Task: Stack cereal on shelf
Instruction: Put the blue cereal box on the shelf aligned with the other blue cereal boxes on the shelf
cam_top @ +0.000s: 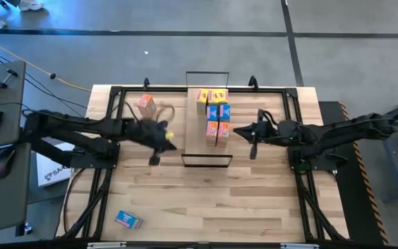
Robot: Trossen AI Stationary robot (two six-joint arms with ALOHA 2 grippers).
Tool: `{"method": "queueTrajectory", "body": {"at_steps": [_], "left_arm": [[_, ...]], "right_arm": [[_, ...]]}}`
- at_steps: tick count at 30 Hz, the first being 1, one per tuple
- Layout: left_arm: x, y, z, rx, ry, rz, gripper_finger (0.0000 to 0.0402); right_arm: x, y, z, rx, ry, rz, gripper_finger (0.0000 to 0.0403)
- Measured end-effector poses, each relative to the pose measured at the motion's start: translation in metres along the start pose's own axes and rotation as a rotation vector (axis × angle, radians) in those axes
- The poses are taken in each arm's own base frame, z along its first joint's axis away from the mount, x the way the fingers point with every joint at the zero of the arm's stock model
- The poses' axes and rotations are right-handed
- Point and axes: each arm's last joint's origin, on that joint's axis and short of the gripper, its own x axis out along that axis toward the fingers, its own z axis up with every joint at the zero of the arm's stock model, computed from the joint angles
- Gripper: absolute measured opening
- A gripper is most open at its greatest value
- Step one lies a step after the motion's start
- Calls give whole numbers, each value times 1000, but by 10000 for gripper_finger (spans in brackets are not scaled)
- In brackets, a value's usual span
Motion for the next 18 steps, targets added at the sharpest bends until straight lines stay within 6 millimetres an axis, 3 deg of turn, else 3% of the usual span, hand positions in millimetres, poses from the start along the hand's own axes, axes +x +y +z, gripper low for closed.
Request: {"method": "queueTrajectory", "body": {"at_steps": [5,12,18], "left_arm": [[-18,-47,23,100,246,16,67],[-37,-104,42,-106,527,-105,166],[-50,-164,54,-156,632,-181,240]], "right_arm": [[-13,-3,-6,-9,-19,1,0],[-13,-4,-9,-49,-12,2,0],[-13,-4,-9,-51,-13,4,0]]}}
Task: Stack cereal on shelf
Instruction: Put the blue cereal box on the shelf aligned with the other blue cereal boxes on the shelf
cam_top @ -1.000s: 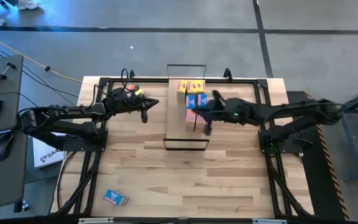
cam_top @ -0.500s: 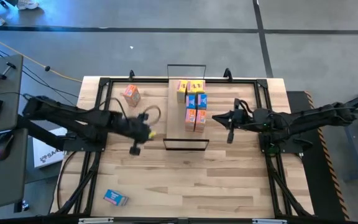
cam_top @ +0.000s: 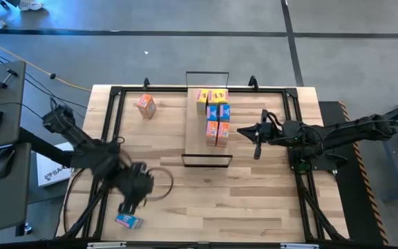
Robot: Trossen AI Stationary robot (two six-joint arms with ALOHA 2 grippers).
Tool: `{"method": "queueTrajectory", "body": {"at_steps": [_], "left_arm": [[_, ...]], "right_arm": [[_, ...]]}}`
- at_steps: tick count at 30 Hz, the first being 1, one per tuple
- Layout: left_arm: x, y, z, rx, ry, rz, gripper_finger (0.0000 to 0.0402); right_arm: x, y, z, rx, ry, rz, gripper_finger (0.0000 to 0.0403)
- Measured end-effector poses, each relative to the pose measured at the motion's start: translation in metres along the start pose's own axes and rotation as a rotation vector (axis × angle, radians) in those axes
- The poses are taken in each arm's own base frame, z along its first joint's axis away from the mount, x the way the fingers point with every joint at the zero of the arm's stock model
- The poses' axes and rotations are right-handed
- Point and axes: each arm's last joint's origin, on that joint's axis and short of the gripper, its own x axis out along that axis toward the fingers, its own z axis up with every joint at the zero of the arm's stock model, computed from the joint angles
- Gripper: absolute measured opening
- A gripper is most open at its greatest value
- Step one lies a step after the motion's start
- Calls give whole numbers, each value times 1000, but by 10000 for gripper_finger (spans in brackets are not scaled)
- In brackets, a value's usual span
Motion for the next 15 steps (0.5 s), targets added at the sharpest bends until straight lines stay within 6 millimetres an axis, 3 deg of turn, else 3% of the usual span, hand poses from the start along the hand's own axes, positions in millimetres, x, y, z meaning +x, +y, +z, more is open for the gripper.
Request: {"method": "queueTrajectory", "body": {"at_steps": [7,15], "left_arm": [[14,-60,-25,-61,74,5,276],[38,-92,-43,-53,102,72,279]], "right_arm": [[0,0,-1,0,9,1,0],[0,0,-1,22,8,1,0]]}}
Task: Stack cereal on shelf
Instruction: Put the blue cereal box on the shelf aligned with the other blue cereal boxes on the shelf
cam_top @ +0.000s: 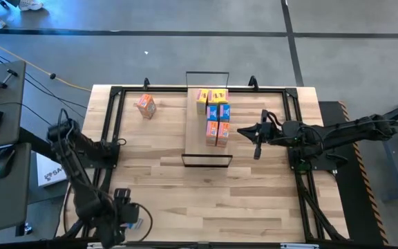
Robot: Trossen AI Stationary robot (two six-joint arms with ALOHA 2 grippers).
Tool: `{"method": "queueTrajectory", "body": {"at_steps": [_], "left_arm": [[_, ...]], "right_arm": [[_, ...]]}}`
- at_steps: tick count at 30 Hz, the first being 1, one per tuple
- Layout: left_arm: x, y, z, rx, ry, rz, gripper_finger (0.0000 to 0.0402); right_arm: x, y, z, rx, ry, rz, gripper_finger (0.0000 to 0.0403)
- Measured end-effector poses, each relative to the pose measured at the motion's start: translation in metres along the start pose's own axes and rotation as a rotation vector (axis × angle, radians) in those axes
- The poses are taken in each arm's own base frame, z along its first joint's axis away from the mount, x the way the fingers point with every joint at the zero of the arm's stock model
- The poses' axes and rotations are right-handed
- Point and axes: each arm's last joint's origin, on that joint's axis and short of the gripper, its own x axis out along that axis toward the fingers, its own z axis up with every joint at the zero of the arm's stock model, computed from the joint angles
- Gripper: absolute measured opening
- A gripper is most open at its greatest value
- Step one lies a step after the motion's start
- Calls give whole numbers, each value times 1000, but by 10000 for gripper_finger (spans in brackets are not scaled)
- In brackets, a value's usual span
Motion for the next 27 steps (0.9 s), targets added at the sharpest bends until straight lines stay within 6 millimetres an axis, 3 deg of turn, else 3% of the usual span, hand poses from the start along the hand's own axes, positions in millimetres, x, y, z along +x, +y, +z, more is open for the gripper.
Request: {"method": "queueTrajectory", "body": {"at_steps": [12,22,27], "left_arm": [[15,-9,-4,117,20,49,273],[17,-1,6,21,13,59,180],[15,5,14,-18,16,69,157]], "right_arm": [[0,0,0,6,-1,-1,0],[0,0,0,-12,-1,0,0],[0,0,0,-14,2,5,0]]}}
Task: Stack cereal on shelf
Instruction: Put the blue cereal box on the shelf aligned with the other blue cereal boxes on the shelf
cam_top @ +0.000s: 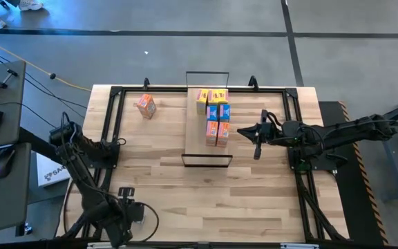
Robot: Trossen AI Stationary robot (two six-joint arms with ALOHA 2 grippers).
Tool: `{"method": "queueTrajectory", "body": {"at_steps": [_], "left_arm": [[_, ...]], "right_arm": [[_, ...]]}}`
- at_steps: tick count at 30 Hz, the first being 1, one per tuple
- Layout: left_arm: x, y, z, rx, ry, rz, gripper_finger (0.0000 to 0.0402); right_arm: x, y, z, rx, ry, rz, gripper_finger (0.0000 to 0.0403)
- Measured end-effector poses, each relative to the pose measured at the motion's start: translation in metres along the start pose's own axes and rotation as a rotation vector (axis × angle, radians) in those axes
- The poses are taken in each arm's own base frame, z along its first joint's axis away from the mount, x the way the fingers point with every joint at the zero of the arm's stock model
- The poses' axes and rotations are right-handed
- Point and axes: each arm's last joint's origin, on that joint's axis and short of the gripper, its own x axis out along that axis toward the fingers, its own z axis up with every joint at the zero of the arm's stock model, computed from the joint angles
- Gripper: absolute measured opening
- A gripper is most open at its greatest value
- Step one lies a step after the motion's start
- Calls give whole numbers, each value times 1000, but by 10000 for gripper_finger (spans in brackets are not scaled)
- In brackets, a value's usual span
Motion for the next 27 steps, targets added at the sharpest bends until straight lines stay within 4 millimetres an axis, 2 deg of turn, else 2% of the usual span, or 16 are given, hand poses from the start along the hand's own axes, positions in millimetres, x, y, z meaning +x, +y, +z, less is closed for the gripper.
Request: {"method": "queueTrajectory", "body": {"at_steps": [5,9,13,18,22,27], "left_arm": [[-24,18,13,-75,-37,6,153],[-58,52,20,-224,-136,-22,153],[-92,102,21,-486,-253,-9,152],[-120,170,19,-810,-369,50,152],[-128,217,32,-924,-466,89,152],[-129,274,60,-982,-567,71,152]], "right_arm": [[0,0,-1,-5,14,11,0],[0,1,-3,-11,31,13,0],[0,1,-6,-8,59,15,0],[0,1,-8,-9,82,21,0],[0,1,-8,0,81,22,0],[0,1,-8,0,80,23,0]]}}
